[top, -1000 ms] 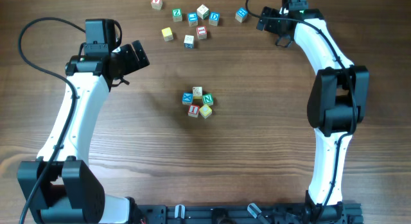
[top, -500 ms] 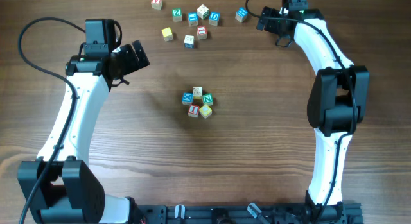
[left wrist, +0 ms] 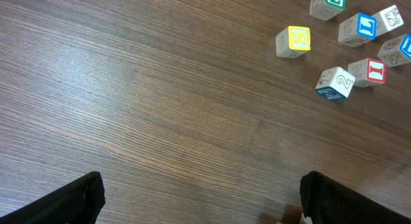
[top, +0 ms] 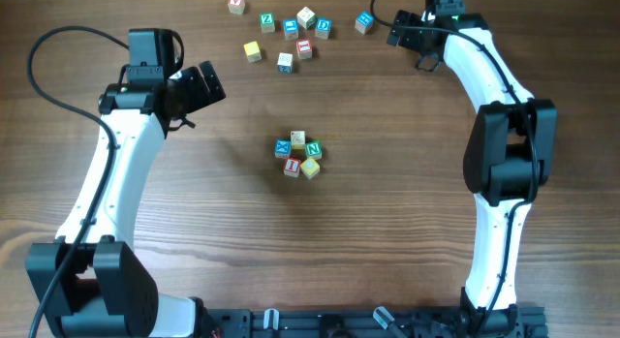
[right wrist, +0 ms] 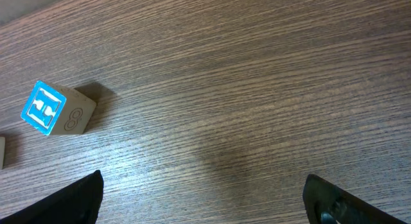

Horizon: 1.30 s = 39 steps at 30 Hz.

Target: Form a circle

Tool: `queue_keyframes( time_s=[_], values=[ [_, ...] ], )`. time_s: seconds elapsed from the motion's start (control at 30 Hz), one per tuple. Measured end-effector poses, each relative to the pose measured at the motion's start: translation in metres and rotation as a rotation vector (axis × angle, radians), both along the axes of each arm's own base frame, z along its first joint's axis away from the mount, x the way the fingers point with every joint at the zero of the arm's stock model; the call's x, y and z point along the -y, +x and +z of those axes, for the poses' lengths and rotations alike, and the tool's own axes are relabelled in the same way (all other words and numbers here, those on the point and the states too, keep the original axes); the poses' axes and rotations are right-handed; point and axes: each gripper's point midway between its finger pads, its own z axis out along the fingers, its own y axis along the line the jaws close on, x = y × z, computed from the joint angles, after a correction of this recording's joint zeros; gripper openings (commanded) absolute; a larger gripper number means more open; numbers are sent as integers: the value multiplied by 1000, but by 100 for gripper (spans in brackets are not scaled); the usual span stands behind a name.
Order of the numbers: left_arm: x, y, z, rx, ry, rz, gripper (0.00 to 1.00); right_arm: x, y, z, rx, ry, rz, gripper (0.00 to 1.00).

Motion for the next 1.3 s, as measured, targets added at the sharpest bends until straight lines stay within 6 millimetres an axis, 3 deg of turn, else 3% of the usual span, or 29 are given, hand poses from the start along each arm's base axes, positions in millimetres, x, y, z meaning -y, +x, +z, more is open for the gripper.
queue_keyframes(
  time_s=[1.07,1.3],
  values=[
    [0,0,-2,-3,0,0,100,0,0,0,0,0,0,100],
    [0,-28,-44,-114,1,0,100,0,0,0,0,0,0,100]
  ],
)
